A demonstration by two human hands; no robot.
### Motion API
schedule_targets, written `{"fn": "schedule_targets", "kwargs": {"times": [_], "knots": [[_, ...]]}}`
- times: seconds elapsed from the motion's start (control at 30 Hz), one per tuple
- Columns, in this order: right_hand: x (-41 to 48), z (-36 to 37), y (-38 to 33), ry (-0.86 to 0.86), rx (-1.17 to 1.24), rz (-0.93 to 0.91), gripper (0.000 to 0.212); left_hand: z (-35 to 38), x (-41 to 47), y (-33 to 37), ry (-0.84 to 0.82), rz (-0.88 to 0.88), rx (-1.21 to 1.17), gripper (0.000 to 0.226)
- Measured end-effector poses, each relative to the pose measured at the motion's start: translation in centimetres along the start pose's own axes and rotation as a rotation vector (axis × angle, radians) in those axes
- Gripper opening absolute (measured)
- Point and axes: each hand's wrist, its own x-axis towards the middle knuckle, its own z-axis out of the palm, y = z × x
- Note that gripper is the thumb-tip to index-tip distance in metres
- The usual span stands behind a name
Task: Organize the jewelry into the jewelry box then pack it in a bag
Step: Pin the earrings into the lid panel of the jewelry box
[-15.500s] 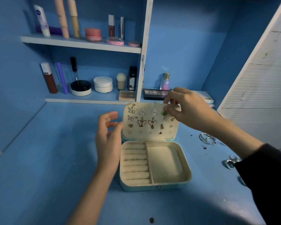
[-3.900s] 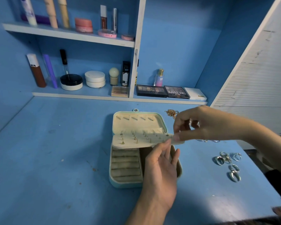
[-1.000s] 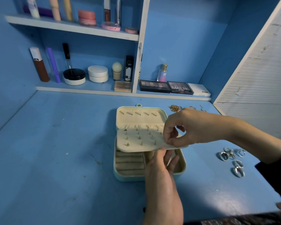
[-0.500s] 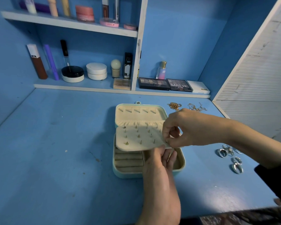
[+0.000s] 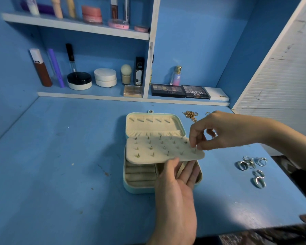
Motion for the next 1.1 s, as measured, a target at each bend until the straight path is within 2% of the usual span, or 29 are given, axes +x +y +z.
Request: {"fn": "schedule_targets", "kwargs": {"times": [0.27, 0.67, 0.83, 1.1], "knots": [[0.1, 0.4, 0.0, -0.013, -0.029, -0.021, 0.009, 0.1, -0.2, -0.1, 0.002, -0.009, -0.016, 0.028], [-0.1, 1.1, -0.4, -0.01, -0.104, 0.001, 0.008, -0.3, 0.2, -0.4, 0.055, -0.023, -0.003, 0.025], [0.1, 1.2, -0.9, 0.04, -0.04, -0.059, 0.015, -0.3, 0.3, -0.5, 0.047, -0.024, 0.004, 0.027], [0.6, 1.9, -1.0, 0.062, 0.011, -0.099, 0.013, -0.4, 0.4, -0.5, 0.038, -0.011, 0.008, 0.029]]}}
